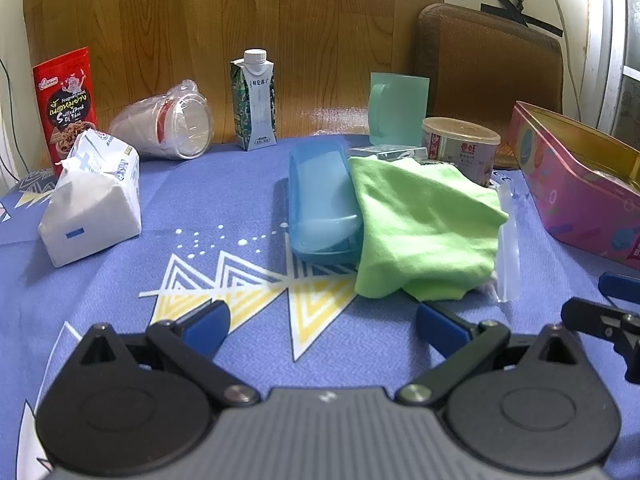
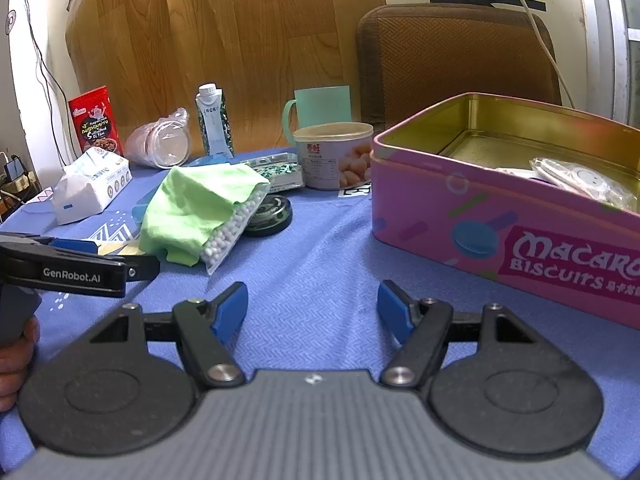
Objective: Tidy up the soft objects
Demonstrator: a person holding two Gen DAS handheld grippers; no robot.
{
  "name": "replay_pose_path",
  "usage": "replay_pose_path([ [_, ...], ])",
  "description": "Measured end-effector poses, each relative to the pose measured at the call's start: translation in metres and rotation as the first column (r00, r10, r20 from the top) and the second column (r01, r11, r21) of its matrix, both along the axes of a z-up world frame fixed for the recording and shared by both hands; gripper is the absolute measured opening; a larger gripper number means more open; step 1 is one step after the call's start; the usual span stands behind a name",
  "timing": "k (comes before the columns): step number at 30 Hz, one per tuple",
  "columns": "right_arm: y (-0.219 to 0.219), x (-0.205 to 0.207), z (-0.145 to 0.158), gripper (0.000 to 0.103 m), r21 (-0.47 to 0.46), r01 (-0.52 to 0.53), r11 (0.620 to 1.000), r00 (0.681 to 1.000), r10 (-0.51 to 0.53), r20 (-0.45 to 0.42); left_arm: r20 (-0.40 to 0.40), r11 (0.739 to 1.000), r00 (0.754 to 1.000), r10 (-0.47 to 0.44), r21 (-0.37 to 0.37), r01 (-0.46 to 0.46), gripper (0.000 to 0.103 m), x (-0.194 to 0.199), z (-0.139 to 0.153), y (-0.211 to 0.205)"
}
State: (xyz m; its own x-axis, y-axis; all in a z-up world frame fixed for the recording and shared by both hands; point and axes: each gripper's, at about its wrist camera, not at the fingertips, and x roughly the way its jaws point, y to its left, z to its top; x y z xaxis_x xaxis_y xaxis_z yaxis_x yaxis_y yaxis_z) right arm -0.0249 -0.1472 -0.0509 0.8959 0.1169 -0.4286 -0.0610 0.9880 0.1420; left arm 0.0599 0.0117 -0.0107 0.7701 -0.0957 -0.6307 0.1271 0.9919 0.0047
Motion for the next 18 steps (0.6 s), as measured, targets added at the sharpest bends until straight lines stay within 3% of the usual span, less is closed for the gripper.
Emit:
replay_pose_path([
  [5,-0.001,0.0,0.0,0.075,0.002,-0.001,1.0,1.0,0.001,0.001,-0.003,1.0,1.0,-0.003,0.008,0.003,0.103,0.001,0.0,0.0],
  [18,0.009,0.005,0.0,0.103,-0.043,-0.037,0.998,0.998,0.035,-0.056,-0.02,0.997,0.997,-0.068,0.028,0.069,0.103,0.005,0.0,0.002],
])
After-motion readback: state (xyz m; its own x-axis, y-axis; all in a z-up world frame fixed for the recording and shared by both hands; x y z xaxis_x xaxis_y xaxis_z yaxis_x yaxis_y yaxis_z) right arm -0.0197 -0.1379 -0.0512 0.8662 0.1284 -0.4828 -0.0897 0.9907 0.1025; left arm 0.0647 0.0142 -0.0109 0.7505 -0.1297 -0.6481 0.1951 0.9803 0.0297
